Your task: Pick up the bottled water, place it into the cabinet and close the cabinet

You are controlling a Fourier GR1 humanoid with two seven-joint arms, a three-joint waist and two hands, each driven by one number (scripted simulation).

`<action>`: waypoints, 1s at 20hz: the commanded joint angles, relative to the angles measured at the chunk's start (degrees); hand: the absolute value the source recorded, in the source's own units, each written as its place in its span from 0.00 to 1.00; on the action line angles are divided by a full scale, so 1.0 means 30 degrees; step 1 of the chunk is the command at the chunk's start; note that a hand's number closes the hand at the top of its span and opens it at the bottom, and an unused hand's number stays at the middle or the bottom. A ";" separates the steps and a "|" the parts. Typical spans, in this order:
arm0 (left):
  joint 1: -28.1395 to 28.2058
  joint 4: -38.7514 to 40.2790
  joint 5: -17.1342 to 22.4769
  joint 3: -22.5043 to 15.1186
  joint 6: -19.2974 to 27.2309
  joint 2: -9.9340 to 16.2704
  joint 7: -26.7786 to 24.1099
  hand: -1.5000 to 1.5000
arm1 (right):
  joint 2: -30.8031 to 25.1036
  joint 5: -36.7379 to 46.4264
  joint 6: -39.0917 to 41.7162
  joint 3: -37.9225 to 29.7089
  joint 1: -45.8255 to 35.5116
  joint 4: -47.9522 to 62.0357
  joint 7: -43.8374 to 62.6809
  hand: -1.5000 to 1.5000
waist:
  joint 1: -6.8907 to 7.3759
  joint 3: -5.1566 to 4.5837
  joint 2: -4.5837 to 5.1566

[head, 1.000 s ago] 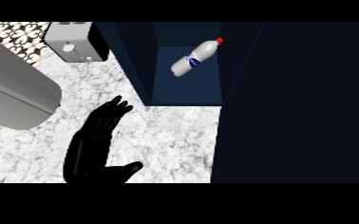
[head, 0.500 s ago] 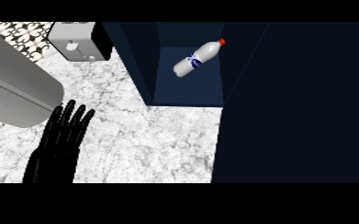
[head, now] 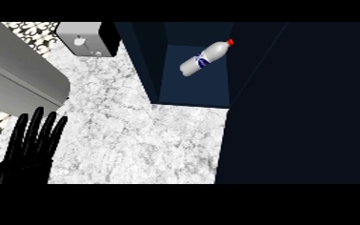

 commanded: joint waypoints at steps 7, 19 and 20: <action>0.0891 -0.0589 0.1322 0.1712 -0.2569 0.1928 0.0079 0.00 | 0.0829 0.0334 0.0196 0.4590 -0.2442 -0.1209 0.2979 1.00 | 0.1488 -0.0027 0.0446; 0.1219 -0.0329 0.1738 0.2142 -0.3904 0.2808 0.0427 0.00 | 0.0521 0.0032 0.0238 0.3388 -0.5635 0.0084 0.4066 1.00 | 0.3079 -0.0143 0.0843; 0.1050 -0.0544 0.1665 0.1993 -0.4108 0.2943 0.0559 0.00 | -0.0046 0.0349 0.0576 0.3055 -0.6020 -0.0208 0.4435 1.00 | 0.3122 -0.0184 0.0821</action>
